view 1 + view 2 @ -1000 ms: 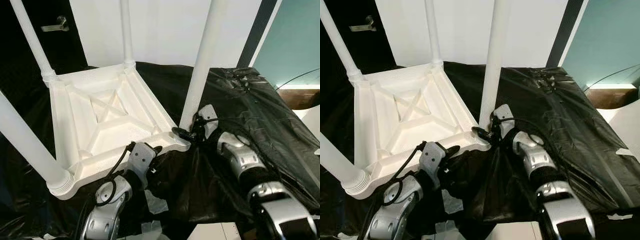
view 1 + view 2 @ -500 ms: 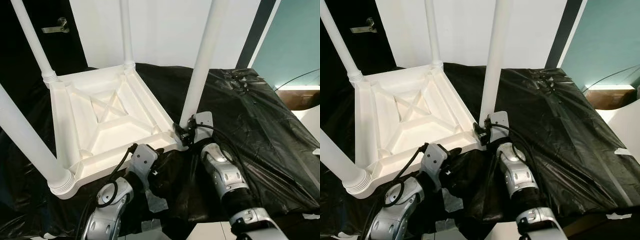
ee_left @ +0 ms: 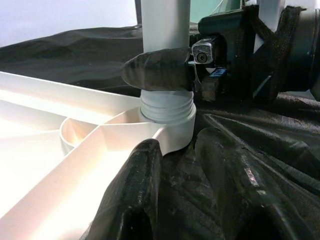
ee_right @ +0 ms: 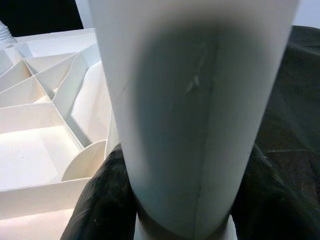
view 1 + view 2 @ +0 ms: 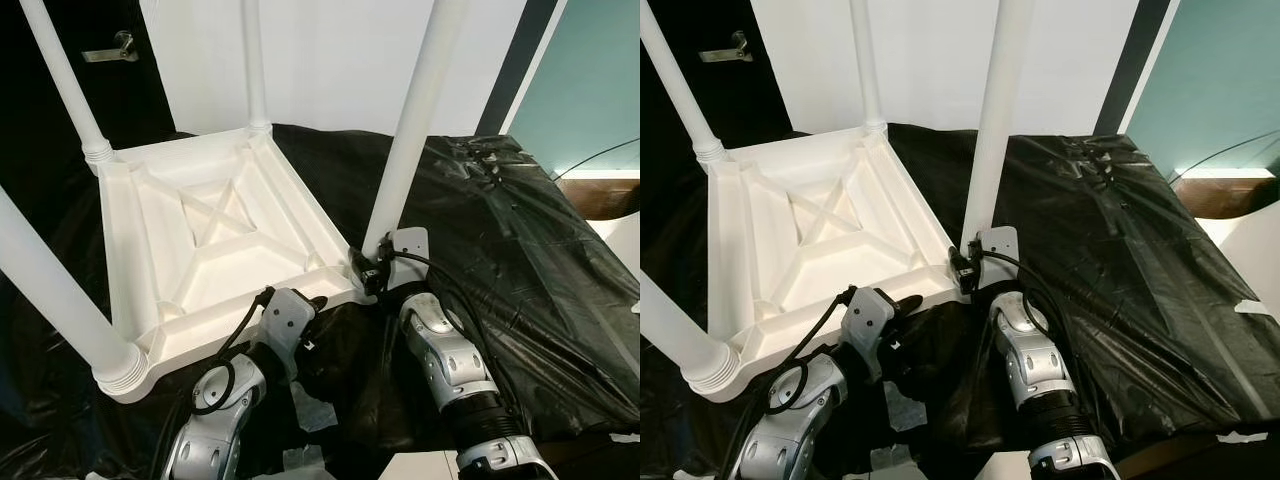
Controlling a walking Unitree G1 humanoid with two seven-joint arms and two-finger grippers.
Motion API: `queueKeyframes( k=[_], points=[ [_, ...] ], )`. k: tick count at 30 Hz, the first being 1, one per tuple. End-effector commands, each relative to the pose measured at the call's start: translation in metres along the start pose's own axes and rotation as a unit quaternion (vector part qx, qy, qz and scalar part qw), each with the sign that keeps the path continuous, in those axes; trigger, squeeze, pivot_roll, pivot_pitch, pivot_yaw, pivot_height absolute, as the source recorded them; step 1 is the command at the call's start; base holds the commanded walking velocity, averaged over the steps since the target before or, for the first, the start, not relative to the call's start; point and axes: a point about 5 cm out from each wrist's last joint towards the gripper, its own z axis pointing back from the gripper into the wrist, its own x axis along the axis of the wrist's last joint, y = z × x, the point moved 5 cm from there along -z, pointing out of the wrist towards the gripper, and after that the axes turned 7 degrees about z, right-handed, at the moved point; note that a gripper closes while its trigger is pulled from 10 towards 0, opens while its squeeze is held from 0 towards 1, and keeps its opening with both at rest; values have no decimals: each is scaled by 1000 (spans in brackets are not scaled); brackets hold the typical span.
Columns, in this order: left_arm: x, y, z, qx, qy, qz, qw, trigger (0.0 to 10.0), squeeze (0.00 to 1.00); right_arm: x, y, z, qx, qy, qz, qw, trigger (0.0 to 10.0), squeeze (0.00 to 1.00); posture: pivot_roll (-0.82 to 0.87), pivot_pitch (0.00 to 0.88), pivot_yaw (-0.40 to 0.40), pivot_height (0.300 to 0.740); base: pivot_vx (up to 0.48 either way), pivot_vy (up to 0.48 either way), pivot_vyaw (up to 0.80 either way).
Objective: Building children table
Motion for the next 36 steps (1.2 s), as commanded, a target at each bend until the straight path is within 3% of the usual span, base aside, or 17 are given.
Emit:
queueKeyframes(
  k=[1,14,16,17,18,19,25,31,33,34,35,36],
  points=[
    [0,5,0,34,-1,2,999,10000,0,-20,0,6,5,33,-20,999,10000,1000,160,0,-60,740,0,0,0],
    [-1,5,1,35,1,4,999,10000,0,-4,-21,11,51,-9,-11,999,10000,1000,156,1,-60,740,0,0,0],
    [-1,5,1,34,1,4,999,10000,0,1,-28,13,96,-19,3,995,10000,1000,150,1,-54,740,0,0,0],
    [-1,5,1,33,1,4,999,10000,0,3,-29,14,133,-23,14,991,10000,533,145,0,-48,740,0,0,0],
    [-1,6,1,32,1,3,999,10000,0,5,-30,14,157,-25,21,987,10000,533,145,0,-47,740,0,0,0],
    [-1,6,1,32,1,3,999,10000,0,7,-29,13,178,-25,25,983,10000,0,144,0,-46,740,0,0,0],
    [0,8,1,32,0,1,999,10000,0,12,-24,10,236,-25,42,971,10000,0,141,0,-40,740,0,0,0],
    [3,10,-1,32,-1,-1,999,10000,0,11,-16,1,327,-1,106,939,10000,0,148,0,-32,740,0,0,0],
    [3,10,-1,33,-2,-2,999,10000,0,11,-16,0,334,3,113,936,10000,0,148,0,-32,740,0,0,0],
    [3,11,-1,34,-2,-2,999,10000,0,10,-16,-2,339,7,123,933,8078,0,150,0,-32,740,0,0,0],
    [3,11,-1,35,-2,-3,999,10000,0,9,-16,-2,344,10,130,930,8078,0,150,0,-32,740,0,0,0],
    [4,11,-1,36,-3,-3,999,10000,0,7,-17,-3,349,16,140,926,667,0,158,0,-37,740,0,0,0]
  ],
)
